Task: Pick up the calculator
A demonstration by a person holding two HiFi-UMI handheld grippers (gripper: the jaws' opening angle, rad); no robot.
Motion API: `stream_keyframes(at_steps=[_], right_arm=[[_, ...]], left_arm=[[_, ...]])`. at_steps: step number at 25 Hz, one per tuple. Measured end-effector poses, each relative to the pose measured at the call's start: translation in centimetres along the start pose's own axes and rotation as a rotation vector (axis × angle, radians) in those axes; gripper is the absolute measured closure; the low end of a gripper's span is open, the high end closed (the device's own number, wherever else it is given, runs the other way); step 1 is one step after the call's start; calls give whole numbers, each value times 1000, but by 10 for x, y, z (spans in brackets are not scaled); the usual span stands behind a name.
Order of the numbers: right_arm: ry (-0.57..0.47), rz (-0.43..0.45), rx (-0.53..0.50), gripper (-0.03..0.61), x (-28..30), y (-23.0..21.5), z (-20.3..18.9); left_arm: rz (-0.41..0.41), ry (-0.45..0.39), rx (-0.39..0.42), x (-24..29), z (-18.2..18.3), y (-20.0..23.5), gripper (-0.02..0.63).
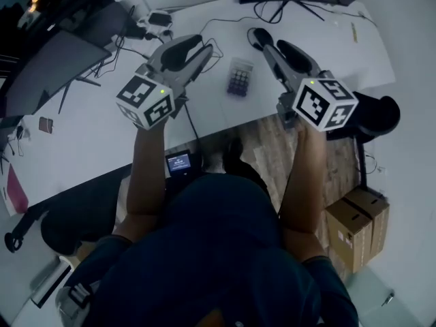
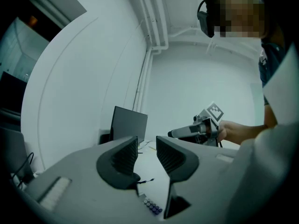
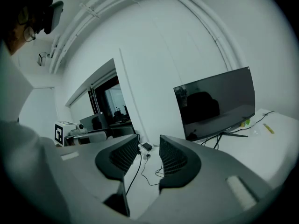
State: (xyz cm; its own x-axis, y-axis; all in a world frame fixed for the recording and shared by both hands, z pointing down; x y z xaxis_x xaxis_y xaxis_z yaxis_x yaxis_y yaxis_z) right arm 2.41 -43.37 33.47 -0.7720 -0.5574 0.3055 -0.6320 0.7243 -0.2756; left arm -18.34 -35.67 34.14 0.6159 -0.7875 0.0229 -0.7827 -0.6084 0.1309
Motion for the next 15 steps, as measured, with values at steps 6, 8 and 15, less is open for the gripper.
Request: stream_keyframes(at_steps=[6,8,15], right_arm=[[82,30,38,431,39,-38,-24],[111,34,55,431,51,-50,-36],[196,31,135,432,80,-86,-79]], left_arm=[[66,49,-72,20,-35,20,491],[78,70,-97,26,-50,25,491],[95,155,-179,50,-99,39,491]])
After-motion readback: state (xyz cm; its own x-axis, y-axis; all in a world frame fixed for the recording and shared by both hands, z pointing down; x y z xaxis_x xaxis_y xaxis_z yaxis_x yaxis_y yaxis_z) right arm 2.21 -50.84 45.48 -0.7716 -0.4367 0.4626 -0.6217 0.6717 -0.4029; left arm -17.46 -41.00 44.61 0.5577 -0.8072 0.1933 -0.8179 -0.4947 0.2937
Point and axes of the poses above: the fingertips, and each gripper's own axes: x forward along the fingers, y to its left, z out of its top, the point moved 6 cm from there along -x, backward along the fingers, and after that the axes turned 6 degrees about -z, right-handed, at the moved point
